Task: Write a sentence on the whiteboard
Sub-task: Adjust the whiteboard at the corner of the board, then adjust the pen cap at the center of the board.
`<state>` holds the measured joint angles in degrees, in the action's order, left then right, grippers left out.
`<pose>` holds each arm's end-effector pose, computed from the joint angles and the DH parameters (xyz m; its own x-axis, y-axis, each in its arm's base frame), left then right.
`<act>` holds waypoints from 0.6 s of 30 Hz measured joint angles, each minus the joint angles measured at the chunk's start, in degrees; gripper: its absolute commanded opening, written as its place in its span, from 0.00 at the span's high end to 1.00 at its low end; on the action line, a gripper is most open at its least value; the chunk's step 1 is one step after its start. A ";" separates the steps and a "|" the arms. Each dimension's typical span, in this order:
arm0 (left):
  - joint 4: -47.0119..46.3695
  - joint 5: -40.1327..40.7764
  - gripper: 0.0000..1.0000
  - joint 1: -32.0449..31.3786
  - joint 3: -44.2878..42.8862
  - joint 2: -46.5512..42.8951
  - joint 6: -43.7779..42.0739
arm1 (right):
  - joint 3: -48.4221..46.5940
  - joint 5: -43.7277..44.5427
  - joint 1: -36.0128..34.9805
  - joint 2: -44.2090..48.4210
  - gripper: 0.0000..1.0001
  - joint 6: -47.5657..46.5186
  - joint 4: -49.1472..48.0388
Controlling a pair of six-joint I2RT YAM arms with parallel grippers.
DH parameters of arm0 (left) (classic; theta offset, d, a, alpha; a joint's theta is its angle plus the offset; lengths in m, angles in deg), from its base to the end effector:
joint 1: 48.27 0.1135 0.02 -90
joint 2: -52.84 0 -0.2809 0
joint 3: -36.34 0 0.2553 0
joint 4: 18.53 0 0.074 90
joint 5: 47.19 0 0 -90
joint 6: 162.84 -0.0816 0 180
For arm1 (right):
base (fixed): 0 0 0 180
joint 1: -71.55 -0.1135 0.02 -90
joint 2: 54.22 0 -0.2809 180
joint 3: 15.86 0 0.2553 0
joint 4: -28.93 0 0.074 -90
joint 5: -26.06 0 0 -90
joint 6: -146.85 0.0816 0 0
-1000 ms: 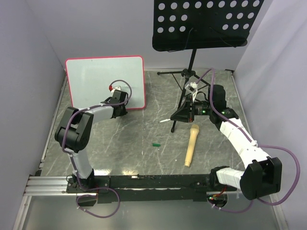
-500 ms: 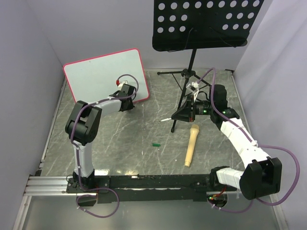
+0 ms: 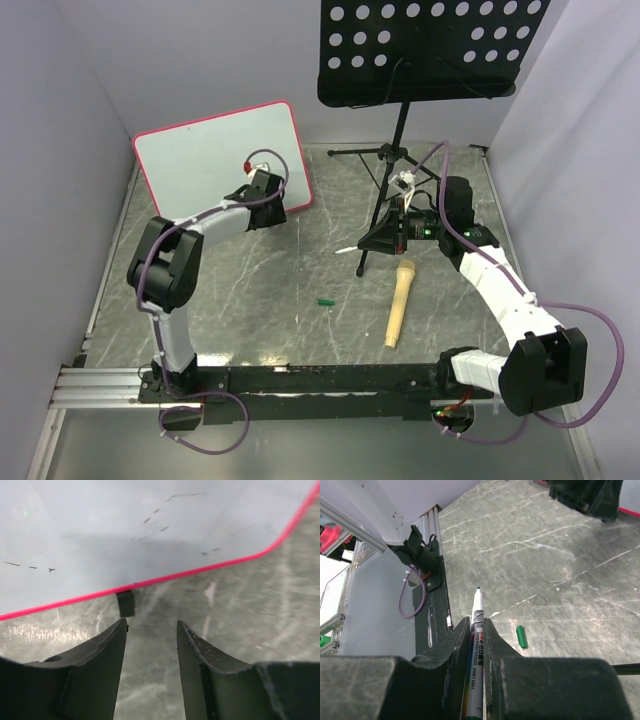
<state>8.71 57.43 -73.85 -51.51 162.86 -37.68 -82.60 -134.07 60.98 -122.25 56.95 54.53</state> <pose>0.4167 -0.1766 0.1649 -0.7153 -0.2754 -0.6423 -0.1740 0.9603 -0.2180 0.2424 0.1233 0.3222 -0.4462 -0.0826 -0.8911 -0.8861 0.1804 0.4269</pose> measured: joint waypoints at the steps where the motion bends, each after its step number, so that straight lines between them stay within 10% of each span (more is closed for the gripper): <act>1: 0.15 -0.52 0.50 -0.02 0.00 -1.36 -0.02 | 0.00 0.00 0.00 -0.07 1.00 0.00 0.04; 12: -2.71 -13.09 0.32 -0.24 13.29 -18.71 -1.57 | 0.00 0.00 0.22 -0.15 1.00 -0.33 0.22; 18: -0.90 -20.94 0.38 -4.66 19.26 -23.21 -4.72 | -0.09 -0.07 0.66 -0.20 1.00 -1.29 1.16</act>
<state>7.82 36.49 -78.51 -32.26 139.65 -42.40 -82.68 -134.13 61.64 -122.45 55.66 55.69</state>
